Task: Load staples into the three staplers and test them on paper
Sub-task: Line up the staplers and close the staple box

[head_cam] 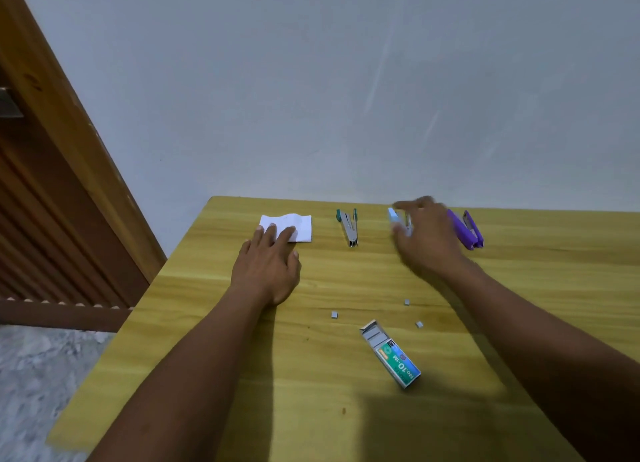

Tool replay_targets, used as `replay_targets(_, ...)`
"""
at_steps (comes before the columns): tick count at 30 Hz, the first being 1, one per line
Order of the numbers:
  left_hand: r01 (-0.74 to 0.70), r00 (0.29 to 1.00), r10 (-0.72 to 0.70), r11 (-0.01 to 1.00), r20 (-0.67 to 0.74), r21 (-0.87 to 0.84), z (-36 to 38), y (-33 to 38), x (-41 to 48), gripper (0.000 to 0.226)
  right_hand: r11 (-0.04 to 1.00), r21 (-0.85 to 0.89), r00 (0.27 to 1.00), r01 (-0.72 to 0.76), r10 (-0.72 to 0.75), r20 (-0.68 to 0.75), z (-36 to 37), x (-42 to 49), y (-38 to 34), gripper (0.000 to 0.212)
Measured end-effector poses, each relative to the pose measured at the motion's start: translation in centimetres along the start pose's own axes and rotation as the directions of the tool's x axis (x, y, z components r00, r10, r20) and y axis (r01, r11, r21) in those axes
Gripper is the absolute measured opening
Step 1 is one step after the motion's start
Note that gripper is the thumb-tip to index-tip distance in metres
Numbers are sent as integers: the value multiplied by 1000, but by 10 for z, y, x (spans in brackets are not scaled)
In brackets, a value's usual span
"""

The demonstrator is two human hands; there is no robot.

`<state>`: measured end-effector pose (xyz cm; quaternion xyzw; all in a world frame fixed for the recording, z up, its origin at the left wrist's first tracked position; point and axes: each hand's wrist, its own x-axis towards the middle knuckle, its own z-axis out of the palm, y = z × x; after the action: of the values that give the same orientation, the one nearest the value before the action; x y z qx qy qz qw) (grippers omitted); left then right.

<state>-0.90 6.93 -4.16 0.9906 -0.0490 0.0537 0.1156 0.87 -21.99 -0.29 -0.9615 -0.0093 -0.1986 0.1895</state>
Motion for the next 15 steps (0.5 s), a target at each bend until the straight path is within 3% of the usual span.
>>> replay_targets(2,2,1000,-2,1000,27,-2,-1,-2,3,57,985,67,977,162,-170,130,16,-7,-30,38)
replay_targets(4,22,999,-21,1000,37,-5,0,-3,4,58,972,13,943,236,-232,239,34,-6,-49,40)
replay_targets(8,21,999,-20,999,-29,45,-2,-2,1,56,980,-25,946,198,-184,266,51,4,-63,42)
replay_targets(11,-11,999,13,997,-31,70,-4,-2,1,56,992,3,982,126,-125,143,37,6,-50,41)
replay_targets(13,-28,1000,27,996,10,89,-2,-5,7,61,994,-106,994,40,-30,101,23,9,-29,39)
replay_targets(15,-22,999,17,995,49,97,0,-7,13,67,979,-204,986,7,27,165,15,11,-6,38)
